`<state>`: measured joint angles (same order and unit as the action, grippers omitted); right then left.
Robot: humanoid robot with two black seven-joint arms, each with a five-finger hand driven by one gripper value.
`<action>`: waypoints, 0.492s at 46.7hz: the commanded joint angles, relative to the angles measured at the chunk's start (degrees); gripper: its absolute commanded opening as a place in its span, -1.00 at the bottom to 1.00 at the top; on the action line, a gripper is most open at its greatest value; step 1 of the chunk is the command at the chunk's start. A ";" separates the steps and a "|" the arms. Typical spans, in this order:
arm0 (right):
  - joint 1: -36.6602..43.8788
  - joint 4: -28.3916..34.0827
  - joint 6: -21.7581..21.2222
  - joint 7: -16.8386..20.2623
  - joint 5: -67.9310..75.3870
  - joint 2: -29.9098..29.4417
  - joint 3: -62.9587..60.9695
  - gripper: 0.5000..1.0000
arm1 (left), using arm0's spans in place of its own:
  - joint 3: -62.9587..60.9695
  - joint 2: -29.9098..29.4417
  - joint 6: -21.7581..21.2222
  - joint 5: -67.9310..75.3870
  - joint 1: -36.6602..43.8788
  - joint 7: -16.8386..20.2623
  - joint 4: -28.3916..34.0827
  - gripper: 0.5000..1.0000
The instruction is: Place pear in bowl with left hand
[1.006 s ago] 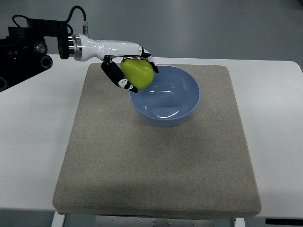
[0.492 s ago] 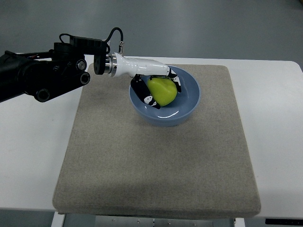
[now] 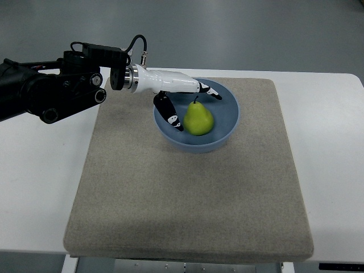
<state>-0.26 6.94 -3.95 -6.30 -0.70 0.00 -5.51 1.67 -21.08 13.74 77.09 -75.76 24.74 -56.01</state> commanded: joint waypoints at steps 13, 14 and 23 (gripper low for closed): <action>0.00 0.00 0.00 0.06 -0.01 0.00 -0.03 0.70 | 2.63 -2.91 0.50 -2.38 -3.51 -0.04 0.81 0.93; 0.00 0.00 0.00 0.06 -0.01 0.00 -0.03 0.70 | 3.34 -3.00 0.50 -2.73 -3.60 -0.04 1.25 0.95; 0.00 0.00 0.00 0.06 -0.01 0.00 -0.03 0.70 | 10.63 -6.16 0.50 -11.33 -2.29 -0.04 6.61 0.98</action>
<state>-0.27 6.94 -3.96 -6.28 -0.70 0.00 -5.54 10.65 -26.24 14.24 69.32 -78.60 24.68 -50.61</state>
